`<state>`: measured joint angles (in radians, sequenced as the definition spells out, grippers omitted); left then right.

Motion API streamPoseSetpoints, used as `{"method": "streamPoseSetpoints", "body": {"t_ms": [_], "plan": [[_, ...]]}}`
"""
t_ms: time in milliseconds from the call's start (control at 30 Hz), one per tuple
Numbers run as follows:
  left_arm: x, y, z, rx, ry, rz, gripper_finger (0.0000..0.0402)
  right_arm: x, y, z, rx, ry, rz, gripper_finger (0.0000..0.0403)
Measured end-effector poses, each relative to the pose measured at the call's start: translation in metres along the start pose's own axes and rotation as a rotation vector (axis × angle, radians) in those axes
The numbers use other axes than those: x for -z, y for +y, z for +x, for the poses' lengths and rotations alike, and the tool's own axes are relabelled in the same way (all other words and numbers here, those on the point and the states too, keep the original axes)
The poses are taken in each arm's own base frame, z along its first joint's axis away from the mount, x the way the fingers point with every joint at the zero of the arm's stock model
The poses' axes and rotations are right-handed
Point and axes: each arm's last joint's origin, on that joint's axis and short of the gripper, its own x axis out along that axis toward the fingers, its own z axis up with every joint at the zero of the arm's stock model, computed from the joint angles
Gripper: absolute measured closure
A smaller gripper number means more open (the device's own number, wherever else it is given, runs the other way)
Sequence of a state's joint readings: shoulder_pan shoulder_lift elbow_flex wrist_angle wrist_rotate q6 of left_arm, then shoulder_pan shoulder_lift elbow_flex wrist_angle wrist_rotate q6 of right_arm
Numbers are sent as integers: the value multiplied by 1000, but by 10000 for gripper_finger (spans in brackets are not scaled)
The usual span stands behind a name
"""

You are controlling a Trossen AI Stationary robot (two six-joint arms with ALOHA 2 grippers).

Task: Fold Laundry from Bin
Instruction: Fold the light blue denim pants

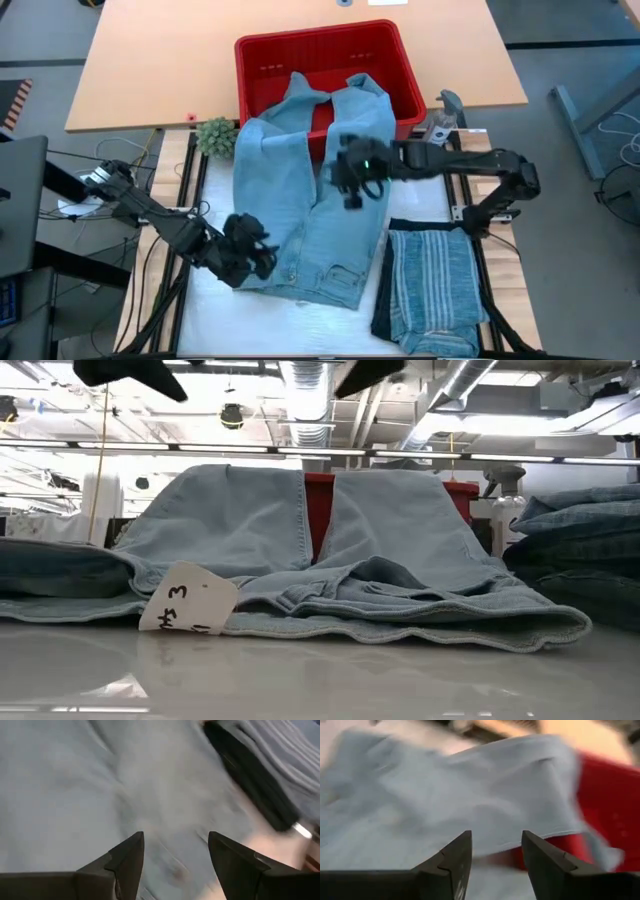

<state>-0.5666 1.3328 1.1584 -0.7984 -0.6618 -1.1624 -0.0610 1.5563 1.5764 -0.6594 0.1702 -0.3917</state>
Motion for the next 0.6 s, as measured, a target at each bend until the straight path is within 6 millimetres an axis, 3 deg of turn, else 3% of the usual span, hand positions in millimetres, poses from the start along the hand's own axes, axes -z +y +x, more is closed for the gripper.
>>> {"method": "streamPoseSetpoints", "body": {"t_ms": [167,367,600], "plan": [[6,6,16,-152,-40,32,194,10,-30,35,86,-6,12,257],[24,7,52,-201,37,72,209,35,-43,89,83,107,-81,377],[48,18,90,-286,107,90,278,47,-55,129,111,159,-138,383]]}}
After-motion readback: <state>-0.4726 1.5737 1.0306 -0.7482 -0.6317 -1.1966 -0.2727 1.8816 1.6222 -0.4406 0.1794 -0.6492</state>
